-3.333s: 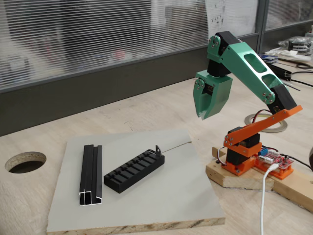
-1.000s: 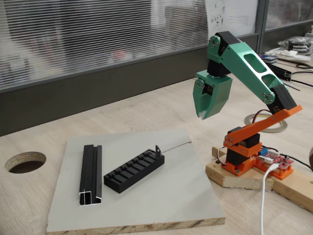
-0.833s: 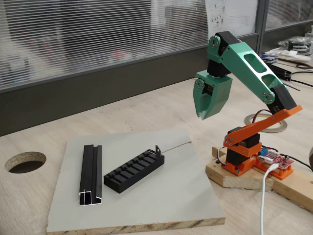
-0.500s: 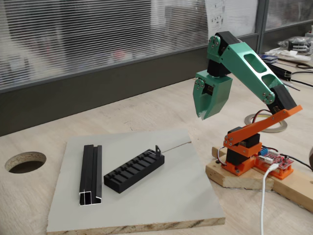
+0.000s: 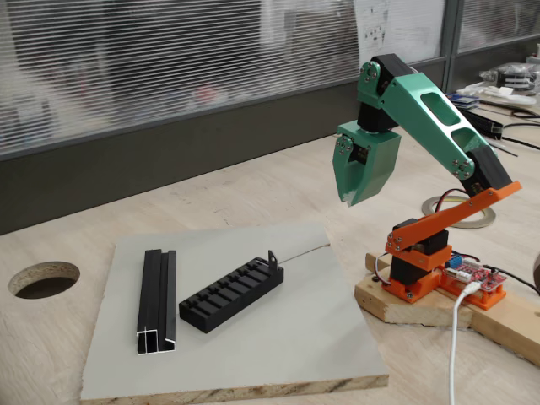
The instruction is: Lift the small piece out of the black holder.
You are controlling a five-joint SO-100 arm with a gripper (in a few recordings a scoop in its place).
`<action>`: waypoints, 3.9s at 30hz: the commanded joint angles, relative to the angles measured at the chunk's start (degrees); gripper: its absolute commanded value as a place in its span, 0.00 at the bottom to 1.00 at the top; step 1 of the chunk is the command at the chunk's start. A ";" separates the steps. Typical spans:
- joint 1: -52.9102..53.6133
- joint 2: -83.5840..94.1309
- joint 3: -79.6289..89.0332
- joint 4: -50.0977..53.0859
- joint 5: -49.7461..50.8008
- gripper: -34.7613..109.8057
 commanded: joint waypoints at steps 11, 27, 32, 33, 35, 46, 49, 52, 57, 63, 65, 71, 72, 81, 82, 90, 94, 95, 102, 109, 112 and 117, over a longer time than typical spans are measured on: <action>-1.05 0.09 -0.53 -0.18 26.28 0.30; -31.73 -7.82 -1.05 -0.26 78.75 0.30; -37.09 -12.39 -1.14 -0.79 89.56 0.30; -37.35 -13.45 -1.14 -2.02 91.05 0.30; -37.44 -15.21 -1.14 -5.98 93.52 0.30; -36.91 -17.49 -0.26 -25.22 102.48 0.30; -37.27 -17.31 -0.26 -25.22 102.92 0.30; -36.91 -17.49 -0.26 -25.31 102.48 0.30; -36.83 -16.44 -0.26 -25.22 103.01 0.30; -37.71 -16.44 -0.26 -23.73 103.10 0.31; -37.71 -16.44 -0.26 -20.83 103.10 0.31; -37.71 -16.44 -0.62 -12.83 103.10 0.31; -37.71 -16.44 -0.35 -12.92 103.10 0.31; -37.71 -17.49 -0.35 -13.10 114.52 0.30; -37.79 -17.49 -0.35 -12.92 114.52 0.31; -47.90 -17.49 -0.18 -12.66 115.22 0.31; -48.34 -17.49 -0.18 -12.83 115.31 0.31; -48.34 -17.49 -0.18 -12.57 115.31 0.31; -48.08 -17.49 -0.18 -12.39 115.31 0.31; -47.55 -17.58 0.18 -12.83 115.31 0.31; -44.82 -17.58 3.25 -13.01 115.31 0.31; -44.30 -17.49 4.66 -13.18 115.31 0.38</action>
